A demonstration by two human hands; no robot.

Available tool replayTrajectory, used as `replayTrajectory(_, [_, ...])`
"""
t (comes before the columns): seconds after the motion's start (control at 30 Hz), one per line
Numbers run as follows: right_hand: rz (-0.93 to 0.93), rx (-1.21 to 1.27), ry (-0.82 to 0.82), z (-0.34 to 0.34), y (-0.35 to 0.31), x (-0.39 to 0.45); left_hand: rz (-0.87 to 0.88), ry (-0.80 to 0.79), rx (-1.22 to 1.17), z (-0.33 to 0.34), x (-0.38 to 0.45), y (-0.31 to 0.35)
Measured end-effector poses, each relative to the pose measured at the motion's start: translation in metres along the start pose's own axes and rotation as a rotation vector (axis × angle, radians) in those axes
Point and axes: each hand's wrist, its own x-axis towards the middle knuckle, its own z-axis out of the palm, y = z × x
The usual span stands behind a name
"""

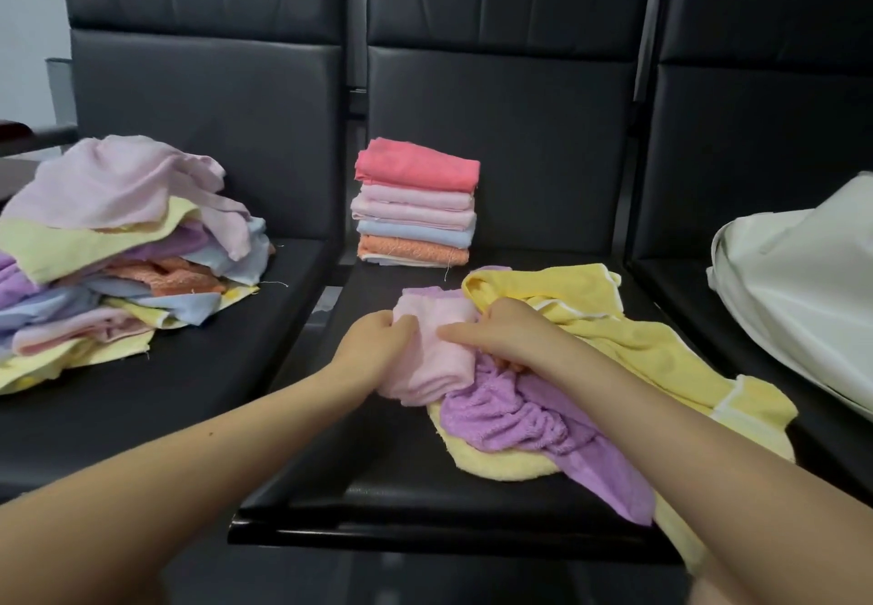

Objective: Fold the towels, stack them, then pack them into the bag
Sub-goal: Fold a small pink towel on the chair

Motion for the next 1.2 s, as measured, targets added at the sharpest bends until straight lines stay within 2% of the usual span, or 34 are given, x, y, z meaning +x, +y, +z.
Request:
replayTrajectory(0.13, [-0.011, -0.070, -0.001, 0.005, -0.002, 0.007, 0.151, 0.012, 0.269, -0.001, -0.009, -0.011])
replayTrajectory(0.27, [-0.035, -0.049, -0.003, 0.014, -0.005, 0.014, 0.208, 0.055, 0.323, 0.001, -0.013, -0.014])
replayTrajectory(0.37, [-0.068, 0.078, -0.004, 0.016, -0.005, 0.017, 0.186, 0.020, 0.330, -0.002, -0.010, -0.013])
replayTrajectory(0.47, [-0.094, 0.325, -0.026, 0.008, -0.006, 0.011, 0.179, -0.012, 0.300, -0.008, -0.006, -0.009])
replayTrajectory(0.57, [-0.136, 0.656, -0.059, -0.005, -0.011, 0.000, 0.182, -0.030, 0.136, -0.013, -0.006, 0.000])
replayTrajectory(0.67, [-0.157, 0.909, -0.048, -0.020, -0.014, -0.006, 0.104, -0.086, -0.168, -0.010, -0.011, 0.011])
replayTrajectory(0.77, [-0.136, 0.991, -0.038, -0.032, -0.016, -0.013, -0.029, -0.332, -0.592, -0.004, -0.021, 0.026])
replayTrajectory(0.83, [-0.106, 1.015, -0.065, -0.038, -0.013, -0.016, -0.008, -0.490, -0.878, -0.002, -0.030, 0.038])
replayTrajectory(0.9, [-0.092, 1.017, -0.124, -0.041, -0.009, -0.019, 0.010, -0.563, -1.034, -0.001, -0.037, 0.049])
replayTrajectory(1.0, [-0.079, 1.017, -0.175, -0.046, -0.002, -0.019, -0.068, -0.488, -1.084, 0.003, -0.041, 0.062])
replayTrajectory(1.1, [-0.051, 1.148, -0.148, -0.047, 0.008, -0.017, -0.097, -0.292, -1.086, 0.011, -0.029, 0.070])
replayTrajectory(1.2, [-0.004, 1.162, -0.201, -0.042, 0.019, -0.017, -0.081, -0.133, -1.081, 0.016, -0.015, 0.073])
